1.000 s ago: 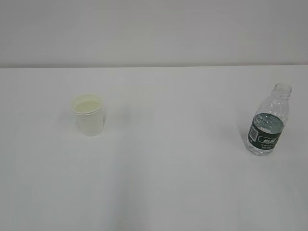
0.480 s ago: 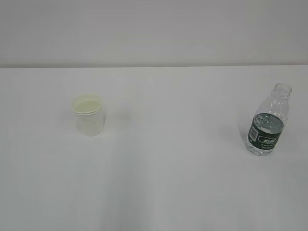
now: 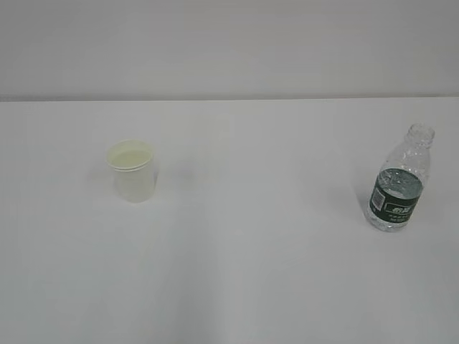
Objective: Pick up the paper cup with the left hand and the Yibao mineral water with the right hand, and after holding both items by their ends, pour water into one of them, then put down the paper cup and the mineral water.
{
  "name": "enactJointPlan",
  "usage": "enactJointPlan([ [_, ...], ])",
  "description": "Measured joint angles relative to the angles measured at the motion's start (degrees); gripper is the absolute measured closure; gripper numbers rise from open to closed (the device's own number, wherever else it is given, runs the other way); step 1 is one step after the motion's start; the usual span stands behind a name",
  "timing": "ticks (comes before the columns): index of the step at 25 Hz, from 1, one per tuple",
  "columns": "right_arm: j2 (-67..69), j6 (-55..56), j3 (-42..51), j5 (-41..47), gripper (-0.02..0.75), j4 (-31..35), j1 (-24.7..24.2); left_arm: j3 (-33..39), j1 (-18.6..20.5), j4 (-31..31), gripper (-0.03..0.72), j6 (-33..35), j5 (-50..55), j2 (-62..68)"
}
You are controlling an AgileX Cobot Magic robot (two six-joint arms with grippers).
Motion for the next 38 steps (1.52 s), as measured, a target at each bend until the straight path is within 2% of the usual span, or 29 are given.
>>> enactJointPlan([
  [15, 0.0, 0.0, 5.22, -3.84, 0.167, 0.69, 0.0, 6.83, 0.0, -0.75, 0.259, 0.04, -3.57, 0.0],
  [38, 0.0, 0.0, 6.58, -6.56, 0.167, 0.78, 0.0, 8.07, 0.0, -1.27, 0.281, 4.83, -3.64, 0.0],
])
